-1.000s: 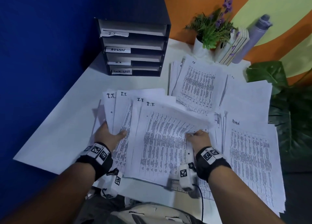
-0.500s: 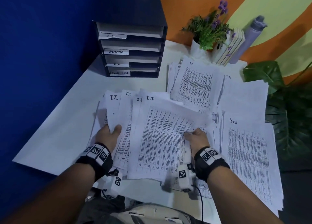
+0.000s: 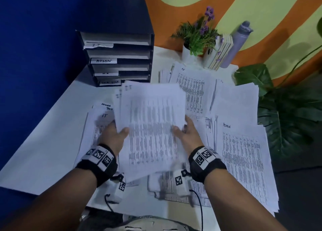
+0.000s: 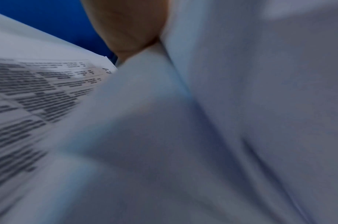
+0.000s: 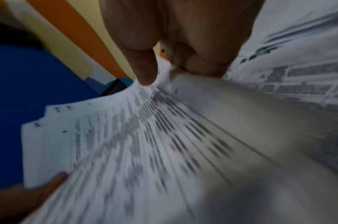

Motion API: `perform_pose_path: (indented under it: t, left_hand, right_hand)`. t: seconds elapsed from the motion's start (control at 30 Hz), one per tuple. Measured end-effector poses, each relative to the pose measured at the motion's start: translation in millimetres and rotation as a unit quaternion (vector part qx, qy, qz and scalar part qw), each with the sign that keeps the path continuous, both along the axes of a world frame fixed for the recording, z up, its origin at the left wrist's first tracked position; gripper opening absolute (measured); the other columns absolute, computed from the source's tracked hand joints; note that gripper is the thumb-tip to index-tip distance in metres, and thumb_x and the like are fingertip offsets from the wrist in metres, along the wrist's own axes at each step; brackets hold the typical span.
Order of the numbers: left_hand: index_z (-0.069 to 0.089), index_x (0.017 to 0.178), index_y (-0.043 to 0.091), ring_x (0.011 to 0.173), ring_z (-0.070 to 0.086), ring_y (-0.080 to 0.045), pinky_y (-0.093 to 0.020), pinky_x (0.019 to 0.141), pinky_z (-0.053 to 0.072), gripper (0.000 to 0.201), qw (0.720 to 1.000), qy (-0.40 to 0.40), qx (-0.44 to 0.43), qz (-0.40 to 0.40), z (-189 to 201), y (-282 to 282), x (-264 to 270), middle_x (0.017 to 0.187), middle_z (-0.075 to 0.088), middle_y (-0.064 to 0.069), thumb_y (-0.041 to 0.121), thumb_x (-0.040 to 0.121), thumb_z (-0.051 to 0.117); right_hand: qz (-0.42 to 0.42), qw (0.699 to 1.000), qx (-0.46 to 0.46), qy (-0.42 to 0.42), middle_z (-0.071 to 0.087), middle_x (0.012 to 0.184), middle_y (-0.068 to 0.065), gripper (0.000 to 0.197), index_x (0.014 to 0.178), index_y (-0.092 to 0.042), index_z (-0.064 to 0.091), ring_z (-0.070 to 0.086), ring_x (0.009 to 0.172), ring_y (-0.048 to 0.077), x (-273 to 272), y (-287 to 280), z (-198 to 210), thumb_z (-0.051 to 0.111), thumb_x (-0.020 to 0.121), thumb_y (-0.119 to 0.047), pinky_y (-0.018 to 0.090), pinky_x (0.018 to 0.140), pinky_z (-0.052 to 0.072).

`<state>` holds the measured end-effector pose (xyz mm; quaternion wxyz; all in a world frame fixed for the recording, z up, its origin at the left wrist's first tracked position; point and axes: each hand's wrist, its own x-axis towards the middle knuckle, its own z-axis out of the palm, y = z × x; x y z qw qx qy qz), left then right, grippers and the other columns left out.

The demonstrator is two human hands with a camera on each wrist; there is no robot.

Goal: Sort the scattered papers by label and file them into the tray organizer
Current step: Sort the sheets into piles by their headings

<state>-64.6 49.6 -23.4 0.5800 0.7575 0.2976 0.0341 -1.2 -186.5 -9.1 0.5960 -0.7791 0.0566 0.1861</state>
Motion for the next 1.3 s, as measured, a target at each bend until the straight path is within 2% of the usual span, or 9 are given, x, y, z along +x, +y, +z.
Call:
perform_pose_path:
  t: [0.1, 0.23, 0.33, 0.47, 0.67, 0.83, 0.93, 1.17, 1.3]
  left_hand:
    - [0.059, 0.11, 0.027, 0.098, 0.061, -0.022, -0.035, 0.089, 0.047, 0.019, 0.993, -0.054, -0.064, 0.085, -0.8, 1.9, 15.2, 0.107, 0.065, 0.003, 0.018, 0.094, 0.058]
    - [0.051, 0.124, 0.028, 0.096, 0.062, -0.02, -0.035, 0.075, 0.051, 0.033, 0.989, -0.048, -0.124, 0.065, -7.6, -2.1, 28.5, 0.118, 0.063, 0.0, 0.019, 0.093, 0.058]
    - [0.045, 0.135, 0.028, 0.117, 0.052, -0.011, -0.037, 0.099, 0.044, 0.044, 1.0, -0.003, -0.028, 0.009, -13.5, -7.0, 24.7, 0.136, 0.051, 0.008, 0.017, 0.094, 0.057]
    - [0.047, 0.135, 0.033, 0.131, 0.044, -0.02, -0.045, 0.106, 0.041, 0.045, 0.997, 0.057, 0.055, -0.008, -24.6, -9.6, 15.2, 0.144, 0.045, -0.002, 0.023, 0.093, 0.061]
    - [0.046, 0.138, 0.022, 0.134, 0.04, -0.023, -0.042, 0.112, 0.032, 0.048, 0.983, 0.073, 0.164, -0.03, -39.8, -8.9, 9.1, 0.145, 0.042, -0.005, 0.019, 0.092, 0.061]
    - [0.023, 0.15, 0.033, 0.148, 0.003, -0.025, -0.054, 0.116, 0.011, 0.07, 0.915, 0.24, 0.313, -0.083, -49.8, -0.8, -5.8, 0.162, 0.005, -0.001, 0.048, 0.091, 0.056]
    - [0.009, 0.152, 0.037, 0.148, -0.007, -0.027, -0.058, 0.115, 0.009, 0.081, 0.884, 0.316, 0.331, -0.094, -50.6, 5.1, -14.8, 0.162, -0.009, 0.0, 0.065, 0.086, 0.048]
    - [-0.001, 0.154, 0.03, 0.147, -0.012, -0.029, -0.055, 0.116, 0.005, 0.095, 0.865, 0.354, 0.332, -0.127, -50.7, 23.0, -34.0, 0.16, -0.019, -0.003, 0.078, 0.081, 0.038]
    - [0.0, 0.154, 0.031, 0.148, -0.01, -0.029, -0.054, 0.117, 0.004, 0.093, 0.864, 0.335, 0.328, -0.183, -51.7, 25.1, -43.7, 0.16, -0.018, -0.002, 0.079, 0.082, 0.034]
  right_hand:
    - [0.098, 0.992, -0.082, 0.022, 0.063, 0.118, -0.006, 0.038, 0.13, -0.022, 0.05, 0.06, 0.107, 0.014, -6.1, -4.8, 10.2, 0.059, 0.093, -0.018, 0.039, 0.098, 0.049]
    - [-0.059, 0.989, -0.135, -0.005, 0.061, 0.103, 0.003, 0.031, 0.124, -0.016, 0.054, 0.063, 0.092, 0.022, 11.4, -31.5, 16.1, 0.049, 0.095, -0.007, 0.032, 0.073, 0.058]
    - [-0.184, 0.968, -0.166, -0.034, 0.06, 0.104, 0.009, 0.03, 0.124, -0.002, 0.054, 0.061, 0.094, 0.028, 43.5, -74.5, 31.2, 0.047, 0.095, -0.003, 0.028, 0.073, 0.049]
    - [-0.294, 0.931, -0.213, -0.043, 0.052, 0.128, 0.032, 0.037, 0.127, 0.012, 0.048, 0.05, 0.12, 0.043, 93.3, -148.6, 33.5, 0.051, 0.093, -0.003, 0.044, 0.1, 0.04]
    - [-0.327, 0.905, -0.273, -0.019, 0.056, 0.094, 0.018, 0.024, 0.105, -0.006, 0.057, 0.059, 0.093, 0.038, 142.5, -219.3, 20.8, 0.046, 0.085, -0.001, 0.035, 0.078, 0.044]
    - [-0.249, 0.875, -0.411, -0.057, 0.042, 0.136, 0.02, 0.051, 0.131, -0.008, 0.047, 0.043, 0.123, 0.042, 153.9, -209.0, 18.2, 0.049, 0.08, 0.0, 0.051, 0.1, 0.043]
    - [-0.176, 0.916, -0.345, -0.107, 0.042, 0.142, 0.015, 0.048, 0.136, -0.011, 0.05, 0.045, 0.127, 0.035, 144.6, -168.8, 7.9, 0.05, 0.089, -0.001, 0.042, 0.107, 0.04]
    - [0.026, 0.987, -0.153, -0.041, 0.068, 0.112, 0.001, 0.017, 0.105, -0.02, 0.068, 0.066, 0.094, 0.017, 55.6, -33.6, -16.9, 0.062, 0.09, -0.015, 0.037, 0.085, 0.057]
    - [0.151, 0.98, -0.112, 0.059, 0.072, 0.096, 0.001, 0.011, 0.101, -0.027, 0.066, 0.071, 0.085, 0.023, 3.9, 19.4, -28.7, 0.062, 0.091, -0.025, 0.044, 0.079, 0.059]
